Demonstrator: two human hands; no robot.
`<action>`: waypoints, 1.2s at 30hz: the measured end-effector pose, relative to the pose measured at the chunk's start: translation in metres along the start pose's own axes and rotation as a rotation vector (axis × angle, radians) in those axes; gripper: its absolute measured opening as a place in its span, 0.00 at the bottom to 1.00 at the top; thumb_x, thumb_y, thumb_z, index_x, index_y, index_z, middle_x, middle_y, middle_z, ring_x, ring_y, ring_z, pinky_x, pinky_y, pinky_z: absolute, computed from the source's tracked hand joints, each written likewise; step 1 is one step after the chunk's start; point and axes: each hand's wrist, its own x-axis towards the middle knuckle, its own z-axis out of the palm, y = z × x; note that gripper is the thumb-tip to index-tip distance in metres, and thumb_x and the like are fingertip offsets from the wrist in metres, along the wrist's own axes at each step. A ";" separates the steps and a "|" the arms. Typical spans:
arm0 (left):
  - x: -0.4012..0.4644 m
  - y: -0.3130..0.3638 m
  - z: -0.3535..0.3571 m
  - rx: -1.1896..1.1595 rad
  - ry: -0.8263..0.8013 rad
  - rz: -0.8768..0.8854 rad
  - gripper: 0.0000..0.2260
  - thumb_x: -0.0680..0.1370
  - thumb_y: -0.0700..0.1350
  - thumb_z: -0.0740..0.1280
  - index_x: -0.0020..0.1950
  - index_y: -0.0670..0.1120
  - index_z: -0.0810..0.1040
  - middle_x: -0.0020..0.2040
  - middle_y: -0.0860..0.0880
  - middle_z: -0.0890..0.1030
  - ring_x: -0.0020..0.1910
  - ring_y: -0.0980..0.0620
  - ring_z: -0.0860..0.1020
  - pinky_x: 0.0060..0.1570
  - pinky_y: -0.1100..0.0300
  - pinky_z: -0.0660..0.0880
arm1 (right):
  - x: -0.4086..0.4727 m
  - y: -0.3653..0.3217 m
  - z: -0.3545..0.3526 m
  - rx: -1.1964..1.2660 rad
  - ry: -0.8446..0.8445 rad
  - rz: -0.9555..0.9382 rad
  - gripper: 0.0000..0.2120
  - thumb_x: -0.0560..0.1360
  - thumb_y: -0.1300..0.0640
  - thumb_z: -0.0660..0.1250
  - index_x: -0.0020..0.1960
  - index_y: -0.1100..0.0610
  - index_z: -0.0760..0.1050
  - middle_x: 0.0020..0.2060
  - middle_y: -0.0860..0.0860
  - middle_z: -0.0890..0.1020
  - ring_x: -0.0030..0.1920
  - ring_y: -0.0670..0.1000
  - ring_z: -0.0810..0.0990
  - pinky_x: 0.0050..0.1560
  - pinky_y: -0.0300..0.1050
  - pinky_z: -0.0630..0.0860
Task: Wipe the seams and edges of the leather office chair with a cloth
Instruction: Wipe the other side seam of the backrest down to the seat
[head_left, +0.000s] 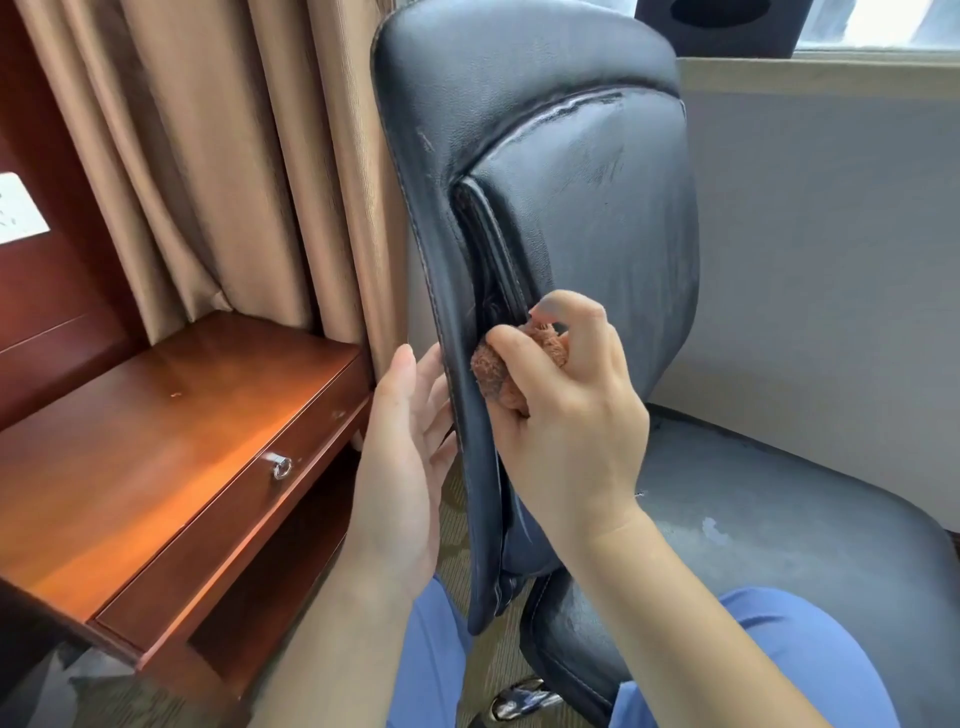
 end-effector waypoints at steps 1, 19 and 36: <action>0.000 0.000 0.000 0.003 -0.002 -0.004 0.25 0.80 0.61 0.47 0.69 0.55 0.74 0.62 0.55 0.80 0.64 0.56 0.76 0.71 0.49 0.63 | -0.005 0.001 0.001 -0.024 -0.011 -0.010 0.04 0.69 0.58 0.72 0.44 0.53 0.81 0.53 0.48 0.69 0.42 0.54 0.75 0.23 0.40 0.67; 0.001 -0.003 -0.007 -0.001 0.012 -0.009 0.25 0.80 0.62 0.49 0.68 0.54 0.74 0.63 0.54 0.80 0.66 0.55 0.74 0.72 0.48 0.62 | -0.008 0.000 0.003 -0.063 -0.015 -0.059 0.07 0.70 0.60 0.66 0.46 0.54 0.81 0.52 0.49 0.68 0.43 0.53 0.72 0.24 0.39 0.65; 0.002 -0.004 -0.010 -0.006 0.010 -0.021 0.25 0.79 0.63 0.49 0.68 0.54 0.75 0.62 0.54 0.80 0.65 0.55 0.75 0.71 0.47 0.62 | -0.001 -0.002 0.006 -0.059 0.020 -0.025 0.08 0.69 0.61 0.68 0.47 0.53 0.81 0.52 0.48 0.68 0.45 0.52 0.70 0.26 0.38 0.63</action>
